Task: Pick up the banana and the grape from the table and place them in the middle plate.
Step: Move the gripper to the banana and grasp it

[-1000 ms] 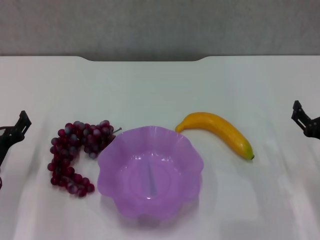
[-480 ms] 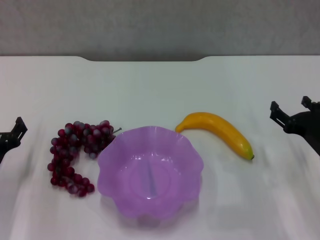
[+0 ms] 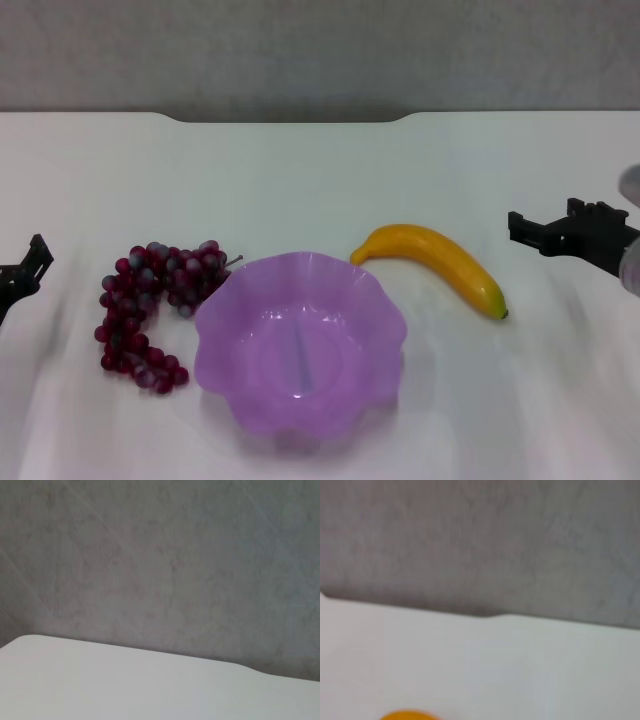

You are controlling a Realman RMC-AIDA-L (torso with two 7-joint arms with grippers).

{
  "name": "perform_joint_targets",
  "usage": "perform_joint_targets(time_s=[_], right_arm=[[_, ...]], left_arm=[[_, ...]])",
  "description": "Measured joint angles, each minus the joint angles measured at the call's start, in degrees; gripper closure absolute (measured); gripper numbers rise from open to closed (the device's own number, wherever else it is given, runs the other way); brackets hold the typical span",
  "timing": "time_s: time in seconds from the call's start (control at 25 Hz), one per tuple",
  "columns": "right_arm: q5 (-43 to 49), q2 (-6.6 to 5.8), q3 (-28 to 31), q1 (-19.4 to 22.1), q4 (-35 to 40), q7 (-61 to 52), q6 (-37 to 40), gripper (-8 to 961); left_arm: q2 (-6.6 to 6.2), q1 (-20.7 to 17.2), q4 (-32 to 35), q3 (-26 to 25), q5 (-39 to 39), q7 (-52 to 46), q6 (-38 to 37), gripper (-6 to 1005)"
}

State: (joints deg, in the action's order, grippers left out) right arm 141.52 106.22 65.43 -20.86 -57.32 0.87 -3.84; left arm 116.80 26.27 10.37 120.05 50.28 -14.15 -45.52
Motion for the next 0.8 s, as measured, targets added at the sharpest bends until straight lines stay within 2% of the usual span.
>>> perform_joint_targets(time_s=[0.16,0.24,0.32,0.44,0.8], right_arm=[[3.51,5.95,10.39,-1.0,-1.23,9.69,-11.61,69],[2.95,8.34,15.5,-2.43,-0.35,17.08,-16.46,69],[0.27,8.64,17.21,-4.41,1.04,21.56,-19.01,70],[-4.16,8.38,17.55,-7.37,4.1,25.85,-20.49,71],[-9.13,8.56,19.75,-12.87,11.22,33.96,-23.62,73]], left_arm=[[0.0,0.02,0.07,0.12,0.0,-0.02,-0.01,183],[0.0,0.18,0.16,0.19,0.0,-0.14,0.0,183],[0.0,0.36,0.24,0.24,0.0,-0.15,0.0,183],[0.04,0.47,0.25,0.29,0.0,-0.04,0.0,183],[0.05,0.42,0.42,0.36,0.0,-0.36,0.08,184]])
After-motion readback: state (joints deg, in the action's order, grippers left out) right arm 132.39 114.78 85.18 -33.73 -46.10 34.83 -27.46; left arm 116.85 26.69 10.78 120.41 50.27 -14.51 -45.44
